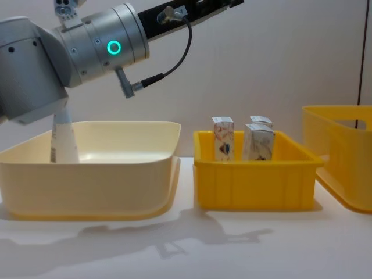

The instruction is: Bimanual collaborative sorting of washing and personal care products

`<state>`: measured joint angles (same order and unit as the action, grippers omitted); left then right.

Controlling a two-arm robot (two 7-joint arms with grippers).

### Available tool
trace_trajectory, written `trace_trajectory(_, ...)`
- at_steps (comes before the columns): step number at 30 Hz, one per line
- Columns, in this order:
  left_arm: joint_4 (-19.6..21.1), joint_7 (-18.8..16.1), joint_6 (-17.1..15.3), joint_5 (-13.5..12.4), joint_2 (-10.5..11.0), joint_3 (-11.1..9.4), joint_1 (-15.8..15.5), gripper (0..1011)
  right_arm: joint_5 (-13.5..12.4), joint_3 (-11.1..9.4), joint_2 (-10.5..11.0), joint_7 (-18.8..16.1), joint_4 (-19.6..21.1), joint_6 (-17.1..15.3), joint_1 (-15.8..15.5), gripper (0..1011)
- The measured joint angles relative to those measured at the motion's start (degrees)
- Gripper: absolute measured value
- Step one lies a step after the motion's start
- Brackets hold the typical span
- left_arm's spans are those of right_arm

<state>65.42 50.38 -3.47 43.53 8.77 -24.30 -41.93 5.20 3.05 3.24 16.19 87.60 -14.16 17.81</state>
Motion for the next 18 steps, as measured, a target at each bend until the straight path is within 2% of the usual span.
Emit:
trace_trajectory(1, 0.00, 0.00, 0.00, 0.00, 0.00, 0.00, 0.00, 1003, -0.06, -0.07, -0.09, -0.04, 0.03, -0.24, -0.02, 593)
trace_trajectory(4, 0.00, 0.00, 0.00, 0.00, 0.00, 0.00, 0.00, 1003, -0.12, -0.14, -0.22, -0.07, 0.06, -0.55, -0.04, 652)
trace_trajectory(5, 0.00, 0.00, 0.00, 0.00, 0.00, 0.00, 0.00, 1003, -0.16, -0.18, -0.27, -0.10, 0.08, -0.71, -0.04, 721)
trace_trajectory(13, 0.00, 0.00, 0.00, 0.01, 0.00, 0.00, 0.00, 1003, -0.29, -0.37, -0.55, -0.18, 0.16, -1.28, -0.08, 948)
trace_trajectory(15, 0.00, 0.00, 0.00, 0.01, 0.00, 0.00, 0.00, 1003, -0.31, -0.38, -0.58, -0.20, 0.16, -1.34, -0.09, 990)
trace_trajectory(18, 0.00, 0.00, 0.00, 0.00, 0.00, 0.00, 0.00, 1003, -0.34, -0.42, -0.62, -0.22, 0.18, -1.48, -0.10, 1001)
